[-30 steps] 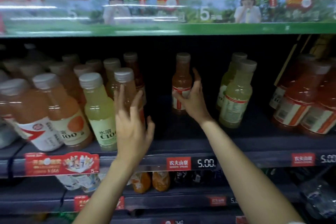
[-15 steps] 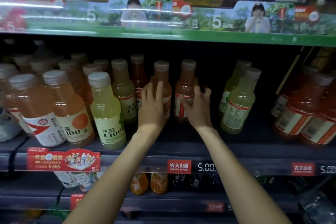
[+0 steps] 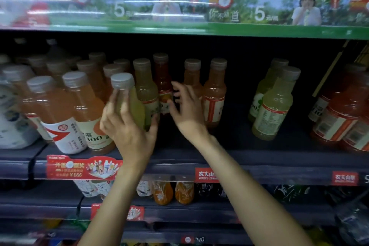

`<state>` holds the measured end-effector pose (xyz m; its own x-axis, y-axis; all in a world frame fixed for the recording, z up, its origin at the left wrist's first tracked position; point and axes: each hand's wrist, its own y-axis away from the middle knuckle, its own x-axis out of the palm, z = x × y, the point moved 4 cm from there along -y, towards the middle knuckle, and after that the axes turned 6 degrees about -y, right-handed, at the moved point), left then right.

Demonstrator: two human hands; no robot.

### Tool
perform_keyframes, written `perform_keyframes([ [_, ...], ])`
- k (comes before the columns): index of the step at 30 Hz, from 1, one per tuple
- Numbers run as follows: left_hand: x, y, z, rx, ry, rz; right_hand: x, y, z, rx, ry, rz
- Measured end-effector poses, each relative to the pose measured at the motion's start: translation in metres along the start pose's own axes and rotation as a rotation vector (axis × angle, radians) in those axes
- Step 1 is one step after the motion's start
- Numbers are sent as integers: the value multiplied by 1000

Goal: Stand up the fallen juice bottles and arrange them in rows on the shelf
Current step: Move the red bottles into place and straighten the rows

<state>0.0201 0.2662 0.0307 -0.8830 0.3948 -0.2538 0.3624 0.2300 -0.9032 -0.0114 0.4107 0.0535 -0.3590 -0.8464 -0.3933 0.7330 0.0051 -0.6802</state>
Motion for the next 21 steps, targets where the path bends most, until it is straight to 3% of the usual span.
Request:
perform_keyframes([
  [2,1,-2,19,-115,111,126,24,-17,8,54,61,94],
  [5,2,0,31,-126,91,286,48,-36,12,81,153,184],
  [9,1,-1,34,-129,105,357,53,-47,11,212,15,232],
  [14,2,-1,38,-128,140,351,41,-36,13,232,-1,150],
  [18,1,0,40,-143,267,355,24,2,7,337,-234,118],
  [21,-4,0,34,-82,367,350,6,31,0,364,-298,-59],
])
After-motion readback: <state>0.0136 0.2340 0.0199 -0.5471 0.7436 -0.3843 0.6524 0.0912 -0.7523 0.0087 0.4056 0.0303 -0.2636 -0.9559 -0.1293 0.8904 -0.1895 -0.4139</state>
